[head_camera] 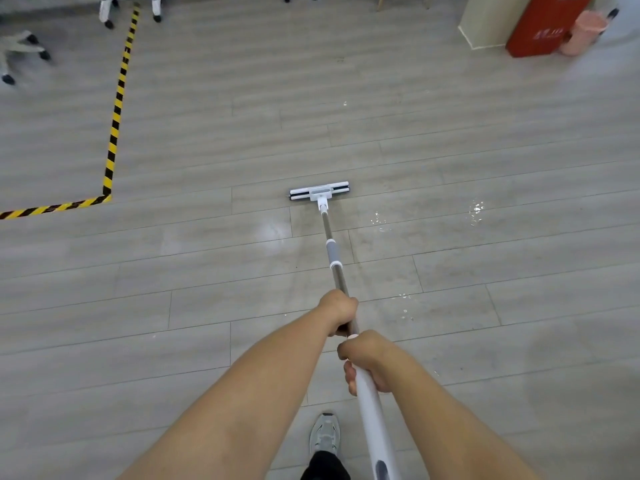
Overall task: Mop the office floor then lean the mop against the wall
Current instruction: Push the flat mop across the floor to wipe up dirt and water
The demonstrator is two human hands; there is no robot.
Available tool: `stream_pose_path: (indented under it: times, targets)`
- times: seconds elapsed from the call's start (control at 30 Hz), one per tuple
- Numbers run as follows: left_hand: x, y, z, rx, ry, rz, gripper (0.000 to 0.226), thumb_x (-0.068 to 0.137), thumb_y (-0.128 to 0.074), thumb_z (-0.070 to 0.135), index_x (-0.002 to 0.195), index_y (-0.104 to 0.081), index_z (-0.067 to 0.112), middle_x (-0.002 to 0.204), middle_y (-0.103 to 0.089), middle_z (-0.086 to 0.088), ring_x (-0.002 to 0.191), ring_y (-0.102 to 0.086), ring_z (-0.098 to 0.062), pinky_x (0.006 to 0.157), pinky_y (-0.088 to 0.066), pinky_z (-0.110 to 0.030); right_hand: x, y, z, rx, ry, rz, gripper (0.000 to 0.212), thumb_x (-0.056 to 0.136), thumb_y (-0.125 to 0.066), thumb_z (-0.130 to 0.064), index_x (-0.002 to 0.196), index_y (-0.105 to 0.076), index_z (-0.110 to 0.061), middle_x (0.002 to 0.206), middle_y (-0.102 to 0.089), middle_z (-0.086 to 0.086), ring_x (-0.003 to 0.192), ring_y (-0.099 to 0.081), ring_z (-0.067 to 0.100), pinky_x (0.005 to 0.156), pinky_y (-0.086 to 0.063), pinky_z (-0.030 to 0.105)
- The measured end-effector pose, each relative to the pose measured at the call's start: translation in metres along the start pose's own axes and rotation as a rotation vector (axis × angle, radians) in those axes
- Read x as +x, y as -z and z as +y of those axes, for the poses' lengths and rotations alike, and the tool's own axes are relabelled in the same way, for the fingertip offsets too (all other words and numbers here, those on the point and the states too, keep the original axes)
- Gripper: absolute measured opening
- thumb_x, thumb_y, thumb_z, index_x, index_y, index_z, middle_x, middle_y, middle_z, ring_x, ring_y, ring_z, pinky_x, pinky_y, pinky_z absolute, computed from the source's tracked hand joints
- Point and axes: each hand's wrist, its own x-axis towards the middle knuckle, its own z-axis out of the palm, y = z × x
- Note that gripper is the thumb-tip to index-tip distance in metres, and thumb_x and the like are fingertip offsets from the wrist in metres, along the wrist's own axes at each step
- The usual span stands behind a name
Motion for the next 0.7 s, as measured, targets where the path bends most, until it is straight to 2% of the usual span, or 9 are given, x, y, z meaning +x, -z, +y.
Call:
stream_pose_path:
  times: [0.2, 0.27, 0.33, 0.4, 0.6, 0.7]
  targets:
    - [-0.028, -0.033, -0.05, -0.017, 0.012, -0.007, 0.018, 0.092, -0.048, 0.018, 0.103, -0.054, 0.006, 0.105, -0.07, -0.022, 0.083, -0.072, -0.035, 0.057, -0.057, -0.035, -0.013, 0.003, 0.065, -0.023, 0.011, 0.017, 0.024, 0.087, -0.047, 0.003, 0.11, -0.049, -0.006, 0.049, -0.049, 0.008, 0.038, -0.044, 0.02, 0.05, -0.046, 0.029]
    - [-0.048, -0.047, -0.074, -0.018, 0.018, -0.011, 0.017, 0.091, -0.047, 0.016, 0.103, -0.054, 0.007, 0.105, -0.07, -0.022, 0.079, -0.07, -0.033, 0.055, -0.056, -0.034, -0.025, 0.0, 0.097, -0.062, 0.017, 0.013, 0.021, 0.087, -0.046, 0.003, 0.106, -0.049, -0.005, 0.048, -0.048, 0.008, 0.038, -0.043, 0.02, 0.049, -0.046, 0.029]
    - [-0.07, -0.061, -0.102, -0.019, 0.032, -0.011, 0.02, 0.093, -0.047, 0.016, 0.108, -0.054, 0.006, 0.105, -0.07, -0.021, 0.077, -0.068, -0.032, 0.052, -0.054, -0.032, -0.037, -0.002, 0.133, -0.102, 0.003, 0.02, 0.025, 0.088, -0.045, 0.002, 0.111, -0.05, -0.005, 0.049, -0.048, 0.007, 0.038, -0.044, 0.02, 0.05, -0.047, 0.029]
    - [-0.097, -0.078, -0.136, -0.022, 0.04, -0.001, 0.021, 0.095, -0.047, 0.016, 0.112, -0.053, 0.006, 0.104, -0.07, -0.02, 0.078, -0.068, -0.031, 0.051, -0.052, -0.031, -0.052, -0.005, 0.175, -0.132, 0.001, 0.029, 0.028, 0.088, -0.046, 0.002, 0.114, -0.051, -0.004, 0.051, -0.05, 0.007, 0.039, -0.046, 0.02, 0.052, -0.048, 0.031]
    - [-0.193, -0.143, -0.248, 0.008, 0.05, -0.001, 0.021, 0.097, -0.045, 0.016, 0.115, -0.052, 0.006, 0.099, -0.069, -0.017, 0.078, -0.069, -0.028, 0.047, -0.05, -0.029, -0.102, -0.007, 0.321, -0.261, 0.019, 0.028, 0.018, 0.082, -0.048, 0.0, 0.098, -0.054, -0.004, 0.056, -0.055, 0.01, 0.048, -0.051, 0.022, 0.065, -0.051, 0.038]
    - [-0.252, -0.177, -0.298, 0.022, 0.069, -0.004, 0.016, 0.099, -0.044, 0.015, 0.113, -0.049, 0.007, 0.092, -0.064, -0.012, 0.075, -0.065, -0.024, 0.047, -0.049, -0.028, -0.136, -0.005, 0.394, -0.266, -0.014, 0.012, 0.015, 0.085, -0.046, 0.0, 0.096, -0.053, -0.008, 0.053, -0.051, 0.008, 0.047, -0.046, 0.02, 0.061, -0.047, 0.035]
